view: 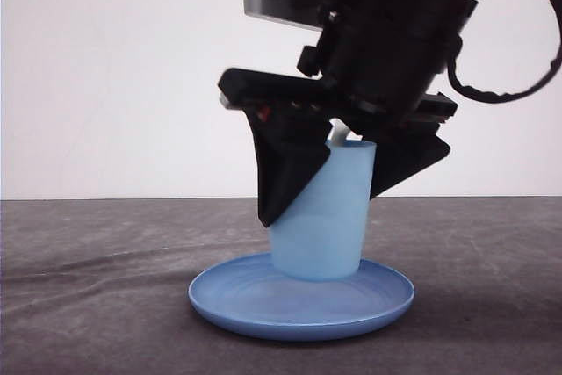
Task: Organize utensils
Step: 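Lower the cup onto the plate center and open the right gripper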
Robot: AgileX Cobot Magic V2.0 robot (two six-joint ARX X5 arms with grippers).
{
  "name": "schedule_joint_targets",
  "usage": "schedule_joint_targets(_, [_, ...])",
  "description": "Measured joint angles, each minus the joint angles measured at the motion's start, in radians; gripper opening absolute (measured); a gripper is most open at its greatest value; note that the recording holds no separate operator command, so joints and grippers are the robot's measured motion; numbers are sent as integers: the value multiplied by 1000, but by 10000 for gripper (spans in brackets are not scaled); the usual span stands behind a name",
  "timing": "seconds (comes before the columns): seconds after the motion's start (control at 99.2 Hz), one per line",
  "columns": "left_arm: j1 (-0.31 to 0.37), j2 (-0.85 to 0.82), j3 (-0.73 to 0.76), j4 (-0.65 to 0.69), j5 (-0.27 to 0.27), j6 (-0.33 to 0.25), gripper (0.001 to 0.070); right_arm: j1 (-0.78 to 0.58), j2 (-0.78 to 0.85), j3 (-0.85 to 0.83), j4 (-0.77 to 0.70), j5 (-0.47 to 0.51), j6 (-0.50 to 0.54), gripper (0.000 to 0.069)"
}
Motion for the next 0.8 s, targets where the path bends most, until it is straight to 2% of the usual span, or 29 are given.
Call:
schedule_joint_targets(0.202, [0,0,0,0,0,0,229,0,20,-1,62,4,5,422])
schedule_joint_targets(0.403, [0,0,0,0,0,0,229,0,85,-1,58,5,6,422])
schedule_joint_targets(0.635, [0,0,0,-7,0,0,229,0,90,0,68,5,7,424])
schedule_joint_targets(0.685, [0,0,0,-8,0,0,229,0,90,0,68,4,7,454])
schedule_joint_targets(0.796, [0,0,0,-12,0,0,229,0,90,0,50,0,7,581])
